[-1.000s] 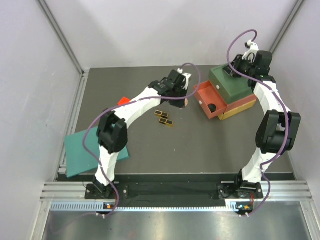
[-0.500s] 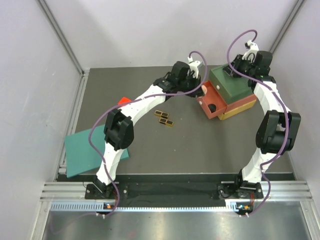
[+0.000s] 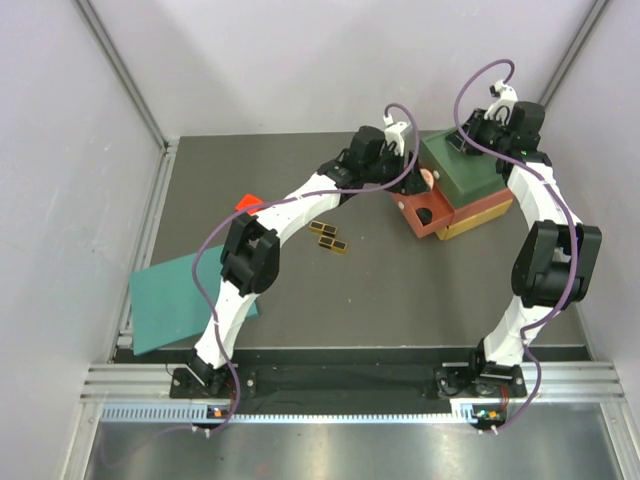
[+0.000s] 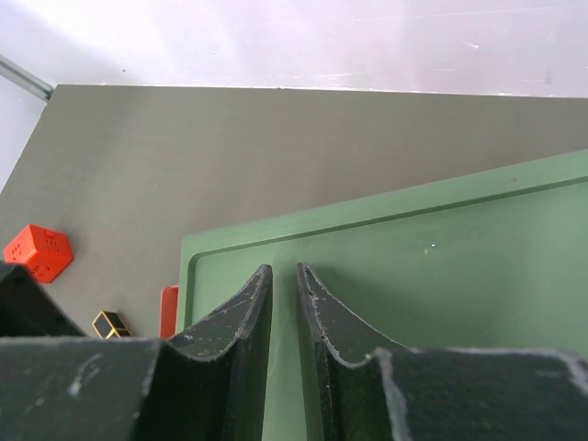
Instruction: Organize the makeup
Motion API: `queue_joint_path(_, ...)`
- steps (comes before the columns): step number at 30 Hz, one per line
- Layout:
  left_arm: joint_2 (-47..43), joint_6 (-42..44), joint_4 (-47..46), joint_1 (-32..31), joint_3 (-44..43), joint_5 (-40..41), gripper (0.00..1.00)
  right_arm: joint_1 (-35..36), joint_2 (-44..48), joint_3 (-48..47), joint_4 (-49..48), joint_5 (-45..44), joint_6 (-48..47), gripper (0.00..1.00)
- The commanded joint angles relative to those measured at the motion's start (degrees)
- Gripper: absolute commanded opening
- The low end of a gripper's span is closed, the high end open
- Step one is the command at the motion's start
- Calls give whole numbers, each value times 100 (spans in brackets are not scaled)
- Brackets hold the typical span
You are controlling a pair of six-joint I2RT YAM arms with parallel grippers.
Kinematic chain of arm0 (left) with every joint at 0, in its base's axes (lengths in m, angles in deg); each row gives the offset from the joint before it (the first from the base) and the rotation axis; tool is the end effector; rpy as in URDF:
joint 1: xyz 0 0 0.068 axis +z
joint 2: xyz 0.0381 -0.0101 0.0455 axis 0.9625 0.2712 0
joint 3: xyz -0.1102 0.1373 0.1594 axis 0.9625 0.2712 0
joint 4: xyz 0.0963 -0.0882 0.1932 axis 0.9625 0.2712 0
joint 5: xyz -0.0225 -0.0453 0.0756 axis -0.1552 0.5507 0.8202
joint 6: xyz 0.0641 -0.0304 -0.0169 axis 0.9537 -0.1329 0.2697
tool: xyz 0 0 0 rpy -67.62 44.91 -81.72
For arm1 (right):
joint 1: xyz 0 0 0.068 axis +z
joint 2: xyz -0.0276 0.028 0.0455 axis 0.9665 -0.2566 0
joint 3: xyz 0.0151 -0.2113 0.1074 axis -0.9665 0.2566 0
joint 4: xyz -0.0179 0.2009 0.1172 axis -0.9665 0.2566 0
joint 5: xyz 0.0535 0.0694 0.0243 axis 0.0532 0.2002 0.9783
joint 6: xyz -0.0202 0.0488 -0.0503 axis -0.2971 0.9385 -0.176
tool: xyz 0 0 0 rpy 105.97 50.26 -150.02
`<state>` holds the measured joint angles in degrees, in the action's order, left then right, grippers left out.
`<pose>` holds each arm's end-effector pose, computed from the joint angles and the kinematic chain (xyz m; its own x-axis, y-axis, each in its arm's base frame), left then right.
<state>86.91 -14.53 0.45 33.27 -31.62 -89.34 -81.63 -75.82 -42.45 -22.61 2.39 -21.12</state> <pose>0.3680 -0.3570 0.2572 -0.6364 0.0419 -0.7702 0.7003 0.4501 -0.5541 0.4135 -0.0127 0.2797 -0.4580 0.2128 -0.8631 -0.3404 0.8549 0.3915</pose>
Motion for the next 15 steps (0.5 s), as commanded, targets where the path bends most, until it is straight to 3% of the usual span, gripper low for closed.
queue_joint_path(1, -206, 143, -432, -23, -100, 145, 71, 18, -744, 535, 2373, -376, -182, 19)
queue_joint_path(2, -241, 239, -477, -14, -65, 162, 73, 17, -753, 535, 2364, -368, -182, 19)
queue_joint_path(3, -285, 249, -512, -14, 13, 258, 81, 17, -753, 535, 2373, -359, -182, 19)
queue_joint_path(6, -469, 389, -758, 4, 233, 311, 86, 26, -770, 527, 2373, -350, -191, 19)
queue_joint_path(10, -785, 495, -1169, 65, 637, 259, 88, 9, -762, 518, 2382, -341, -191, 19)
queue_joint_path(15, -1286, 1355, -1286, 118, 1611, 101, 91, 9, -770, 509, 2381, -341, -182, 19)
